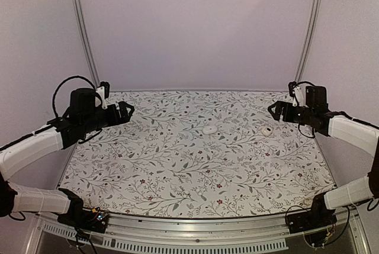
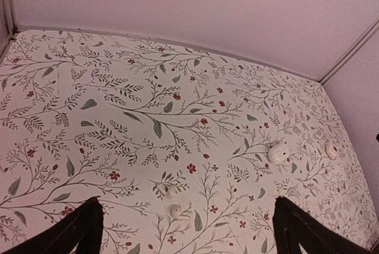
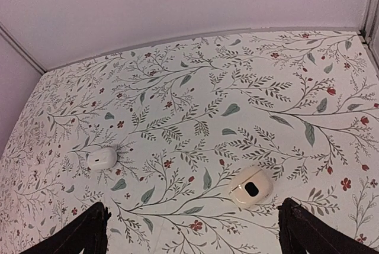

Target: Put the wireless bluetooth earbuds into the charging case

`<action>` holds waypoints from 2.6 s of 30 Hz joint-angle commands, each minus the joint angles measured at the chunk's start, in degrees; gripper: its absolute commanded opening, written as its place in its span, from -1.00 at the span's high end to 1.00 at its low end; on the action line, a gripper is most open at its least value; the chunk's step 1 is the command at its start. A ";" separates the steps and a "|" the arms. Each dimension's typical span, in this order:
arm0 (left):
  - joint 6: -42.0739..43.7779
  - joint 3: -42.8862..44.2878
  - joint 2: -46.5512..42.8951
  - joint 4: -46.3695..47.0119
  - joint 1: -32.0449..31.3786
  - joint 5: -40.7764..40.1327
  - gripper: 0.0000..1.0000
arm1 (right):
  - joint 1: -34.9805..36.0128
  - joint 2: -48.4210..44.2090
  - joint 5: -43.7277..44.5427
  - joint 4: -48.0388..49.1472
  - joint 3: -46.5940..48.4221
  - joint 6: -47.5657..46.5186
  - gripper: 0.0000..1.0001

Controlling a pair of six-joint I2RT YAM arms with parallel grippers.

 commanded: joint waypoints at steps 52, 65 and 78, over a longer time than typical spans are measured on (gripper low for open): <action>-3.17 -7.62 -5.47 9.71 -1.48 15.54 -0.99 | -4.38 38.57 -19.23 -5.29 17.36 -6.30 -0.65; -3.08 -8.20 -5.96 9.21 -1.45 15.83 -0.99 | 6.83 37.60 -18.01 -2.97 12.72 -5.67 -0.51; -2.64 -8.31 -5.96 8.44 -1.49 15.32 -0.99 | 17.81 36.59 7.94 -5.44 14.23 -7.73 -0.51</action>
